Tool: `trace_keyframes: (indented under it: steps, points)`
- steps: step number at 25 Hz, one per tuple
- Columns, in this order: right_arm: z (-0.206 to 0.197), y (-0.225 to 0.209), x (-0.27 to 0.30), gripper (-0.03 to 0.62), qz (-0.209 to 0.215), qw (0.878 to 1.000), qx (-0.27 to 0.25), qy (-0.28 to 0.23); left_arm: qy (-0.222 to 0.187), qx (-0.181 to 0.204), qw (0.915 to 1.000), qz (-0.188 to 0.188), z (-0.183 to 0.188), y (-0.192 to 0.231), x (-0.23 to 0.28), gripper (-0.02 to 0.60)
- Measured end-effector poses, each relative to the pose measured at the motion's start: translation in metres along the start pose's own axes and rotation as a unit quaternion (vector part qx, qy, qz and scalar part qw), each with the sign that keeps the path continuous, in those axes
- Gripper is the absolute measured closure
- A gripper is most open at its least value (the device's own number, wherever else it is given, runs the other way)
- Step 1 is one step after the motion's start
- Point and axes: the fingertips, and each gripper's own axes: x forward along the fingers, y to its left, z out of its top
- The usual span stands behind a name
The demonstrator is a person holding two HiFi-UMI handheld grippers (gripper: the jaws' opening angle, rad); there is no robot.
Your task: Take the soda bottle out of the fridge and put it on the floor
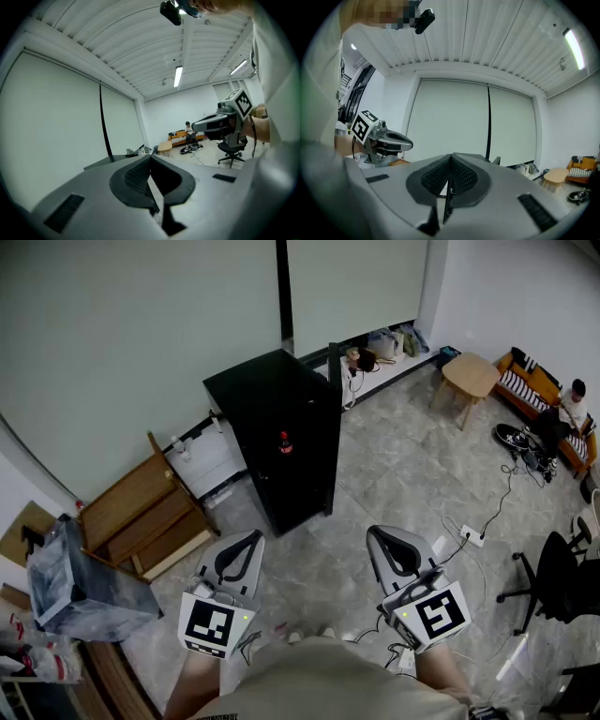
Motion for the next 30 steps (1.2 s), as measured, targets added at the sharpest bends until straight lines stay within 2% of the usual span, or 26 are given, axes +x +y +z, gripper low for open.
trace_keyframes:
  steps: [10, 17, 22, 30]
  points:
    - [-0.015, -0.03, -0.017, 0.599, -0.002, 1.0, 0.009, 0.015, 0.004, -0.01, 0.9999, 0.007, 0.0, -0.026, 0.018, 0.575]
    - [-0.026, -0.041, -0.033, 0.599, 0.007, 1.0, 0.012, 0.017, 0.009, 0.008, 0.9999, 0.008, 0.004, -0.045, 0.026, 0.575]
    - [-0.032, -0.044, -0.039, 0.599, 0.012, 0.999, 0.033, 0.009, 0.016, 0.016, 0.9997, 0.008, 0.002, -0.058, 0.028, 0.575]
    - [-0.046, -0.054, -0.028, 0.599, 0.017, 0.999, 0.033, 0.014, 0.027, 0.02, 0.9994, -0.002, -0.003, -0.06, 0.048, 0.575]
